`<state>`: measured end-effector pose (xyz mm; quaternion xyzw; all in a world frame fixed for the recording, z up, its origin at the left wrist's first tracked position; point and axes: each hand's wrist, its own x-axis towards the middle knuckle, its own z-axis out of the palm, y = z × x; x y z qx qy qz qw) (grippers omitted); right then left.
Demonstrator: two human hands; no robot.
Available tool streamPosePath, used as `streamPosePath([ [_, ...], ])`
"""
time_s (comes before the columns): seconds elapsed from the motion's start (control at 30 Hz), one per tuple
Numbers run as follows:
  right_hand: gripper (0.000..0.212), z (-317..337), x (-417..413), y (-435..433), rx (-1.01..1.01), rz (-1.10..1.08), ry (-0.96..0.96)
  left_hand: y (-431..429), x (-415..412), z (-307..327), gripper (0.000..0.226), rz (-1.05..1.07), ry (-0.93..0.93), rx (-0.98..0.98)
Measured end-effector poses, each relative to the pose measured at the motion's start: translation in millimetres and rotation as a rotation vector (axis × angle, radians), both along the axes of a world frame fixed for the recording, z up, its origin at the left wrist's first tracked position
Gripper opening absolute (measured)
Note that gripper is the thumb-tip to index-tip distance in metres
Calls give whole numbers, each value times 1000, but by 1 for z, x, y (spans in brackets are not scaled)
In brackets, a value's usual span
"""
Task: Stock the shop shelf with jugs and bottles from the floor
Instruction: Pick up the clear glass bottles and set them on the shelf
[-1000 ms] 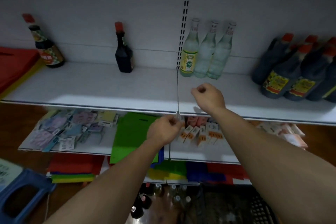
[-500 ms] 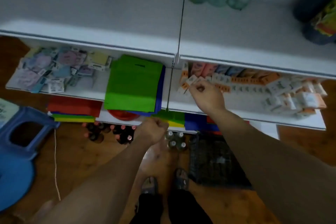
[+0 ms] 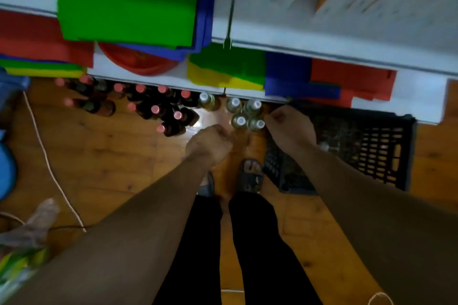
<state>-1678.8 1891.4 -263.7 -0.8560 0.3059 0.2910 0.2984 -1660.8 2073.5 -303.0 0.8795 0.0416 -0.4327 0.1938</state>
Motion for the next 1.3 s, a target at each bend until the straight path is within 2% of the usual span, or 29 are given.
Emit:
streamPosePath([
  [0.17,16,-98,-20,0,-26,-21,53,-18,1,-88,29,-46,-35,17],
  [0.33,42,-162,-24,-2,-69,-110,-24,-33,3,-158,46,-44,-94,-33],
  [0.4,51,-181,-23,-2,-59,-116,-36,-37,2,-179,51,-25,-118,-55],
  [0.67,50,-232,-24,6,-1,-156,-26,-46,-3,-218,41,55,-264,-288],
  [0.87,27,-232,-25,1,-30,-193,-110,-44,-1,-227,31,143,-276,-343],
  [1.0,26,-212,-30,4,-13,-208,-160,-32,-13,-213,35,188,-291,-382],
  [1.3,23,-101,-35,15,-18,-99,-194,5,-13,-106,40,254,-223,-456],
])
